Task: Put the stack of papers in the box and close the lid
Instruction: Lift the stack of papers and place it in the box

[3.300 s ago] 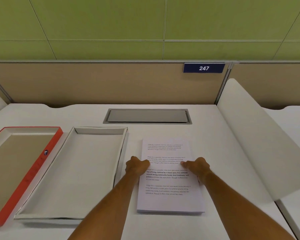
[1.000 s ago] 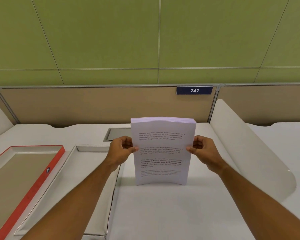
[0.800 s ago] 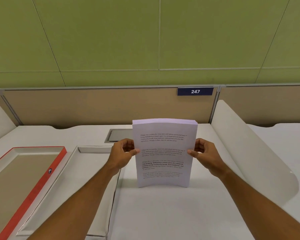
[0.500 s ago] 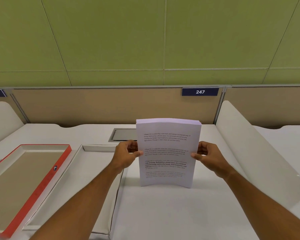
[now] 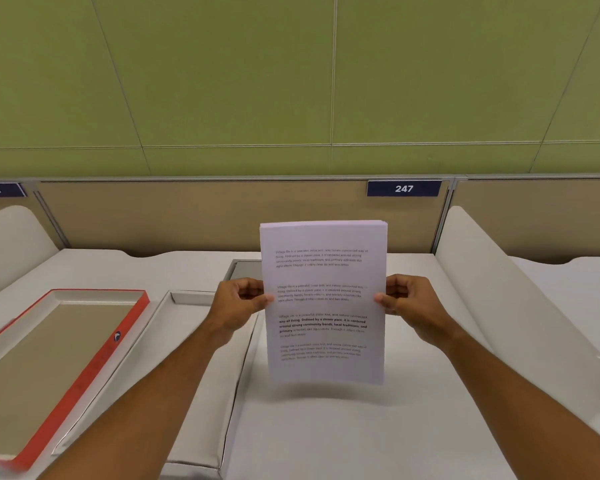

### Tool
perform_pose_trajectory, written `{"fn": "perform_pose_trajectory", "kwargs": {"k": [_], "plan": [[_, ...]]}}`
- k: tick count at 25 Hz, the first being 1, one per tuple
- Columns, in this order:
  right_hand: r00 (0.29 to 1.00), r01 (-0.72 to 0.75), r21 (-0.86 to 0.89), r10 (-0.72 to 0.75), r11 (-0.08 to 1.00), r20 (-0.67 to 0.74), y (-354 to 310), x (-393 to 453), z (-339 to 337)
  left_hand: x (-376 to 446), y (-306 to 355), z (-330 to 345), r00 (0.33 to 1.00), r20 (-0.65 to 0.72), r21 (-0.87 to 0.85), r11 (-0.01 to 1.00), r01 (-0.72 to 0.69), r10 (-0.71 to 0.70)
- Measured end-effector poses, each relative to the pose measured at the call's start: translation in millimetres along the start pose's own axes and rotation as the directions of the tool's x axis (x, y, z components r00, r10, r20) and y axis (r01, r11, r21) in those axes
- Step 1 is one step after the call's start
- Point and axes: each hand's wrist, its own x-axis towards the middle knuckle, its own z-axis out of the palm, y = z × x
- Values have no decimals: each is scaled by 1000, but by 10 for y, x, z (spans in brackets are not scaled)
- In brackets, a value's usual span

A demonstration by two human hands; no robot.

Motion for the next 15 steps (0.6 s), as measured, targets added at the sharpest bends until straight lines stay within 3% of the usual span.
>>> {"fn": "perform_pose_trajectory", "kwargs": {"k": [9, 15], "plan": [[998, -49, 132, 42, 990, 55, -458, 230, 902, 2, 233, -940, 994, -104, -70, 997, 34, -42], [977, -211, 72, 210, 975, 22, -401, 381, 1927, 231, -135, -1816, 981, -95, -60, 985, 163, -168]]}}
